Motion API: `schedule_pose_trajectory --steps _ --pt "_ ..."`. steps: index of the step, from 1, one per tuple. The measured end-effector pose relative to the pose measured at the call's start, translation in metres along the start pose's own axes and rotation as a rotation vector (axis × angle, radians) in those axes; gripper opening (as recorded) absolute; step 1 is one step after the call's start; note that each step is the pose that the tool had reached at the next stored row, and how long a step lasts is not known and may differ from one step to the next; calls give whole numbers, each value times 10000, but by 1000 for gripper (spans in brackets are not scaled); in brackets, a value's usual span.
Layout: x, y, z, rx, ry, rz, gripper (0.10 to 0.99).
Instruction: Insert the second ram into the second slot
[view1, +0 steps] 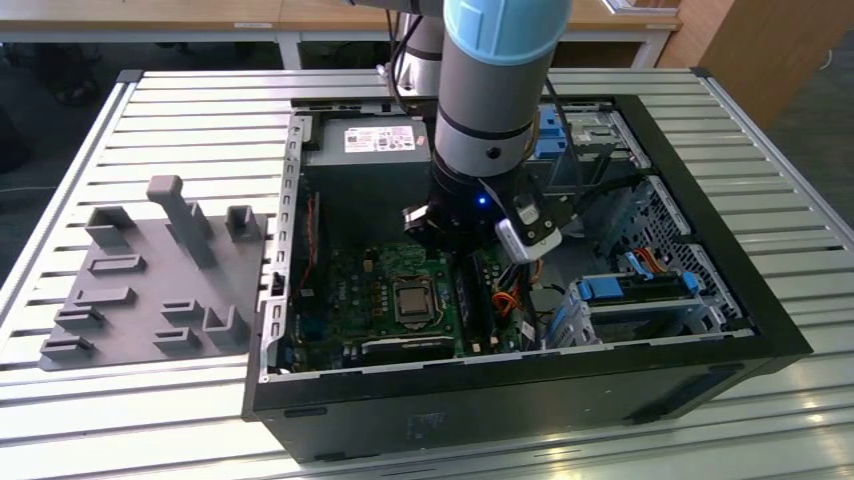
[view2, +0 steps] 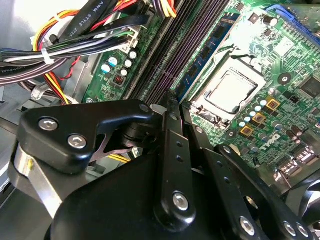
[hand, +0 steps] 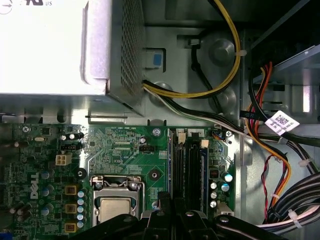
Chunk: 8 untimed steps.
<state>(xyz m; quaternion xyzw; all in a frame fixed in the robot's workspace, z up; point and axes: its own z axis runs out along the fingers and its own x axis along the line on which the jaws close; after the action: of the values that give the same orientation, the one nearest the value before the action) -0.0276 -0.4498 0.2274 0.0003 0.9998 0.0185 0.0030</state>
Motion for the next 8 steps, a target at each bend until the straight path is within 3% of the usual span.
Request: schedule_pose_trajectory --steps 7,8 --pt "-14 -20 5 1 -2 9 137" --pt "-14 -20 6 46 -2 10 137"
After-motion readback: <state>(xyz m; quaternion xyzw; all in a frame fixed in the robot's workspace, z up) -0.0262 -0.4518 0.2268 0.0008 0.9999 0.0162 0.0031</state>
